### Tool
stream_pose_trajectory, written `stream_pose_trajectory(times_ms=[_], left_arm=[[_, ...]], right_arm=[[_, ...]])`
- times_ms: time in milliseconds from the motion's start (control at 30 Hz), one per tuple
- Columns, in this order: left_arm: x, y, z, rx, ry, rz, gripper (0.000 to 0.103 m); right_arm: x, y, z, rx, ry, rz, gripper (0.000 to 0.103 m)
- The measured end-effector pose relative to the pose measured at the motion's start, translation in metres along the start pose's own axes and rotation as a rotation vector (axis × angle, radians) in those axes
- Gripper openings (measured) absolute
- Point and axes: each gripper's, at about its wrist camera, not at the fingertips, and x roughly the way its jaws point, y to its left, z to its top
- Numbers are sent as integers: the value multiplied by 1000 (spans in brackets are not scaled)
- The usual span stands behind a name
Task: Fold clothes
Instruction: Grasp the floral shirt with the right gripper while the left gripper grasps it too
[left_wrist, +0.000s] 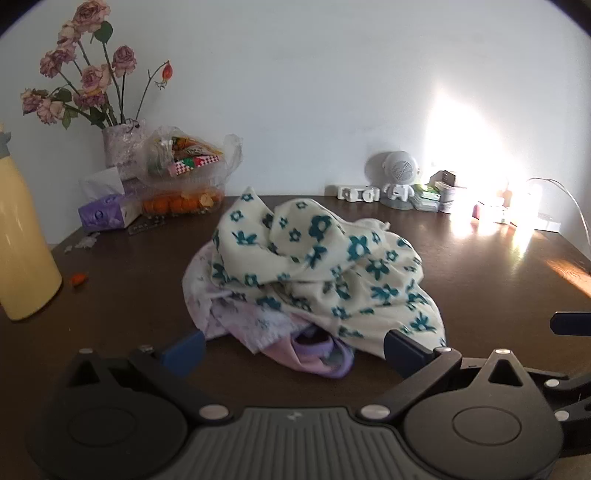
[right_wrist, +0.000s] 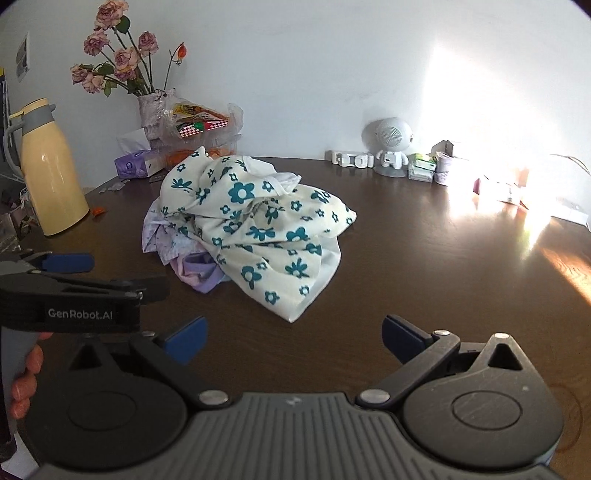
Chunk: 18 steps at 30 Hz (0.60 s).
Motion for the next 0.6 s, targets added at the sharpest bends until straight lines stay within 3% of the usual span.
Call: stream_pose_trajectory(times_ms=[200, 333, 533, 600], left_arm=[[61, 4, 49, 46, 52, 0, 103], [107, -11, 61, 101, 77, -23, 103], [158, -31, 71, 175, 53, -35, 102], [173, -36, 74, 191, 44, -18, 103]], right_arm=[[65, -12, 54, -7, 47, -17, 103], [118, -38, 78, 27, 103, -38, 101], [178, -67, 97, 70, 136, -56, 82], [199, -75, 103, 111, 169, -21, 76]])
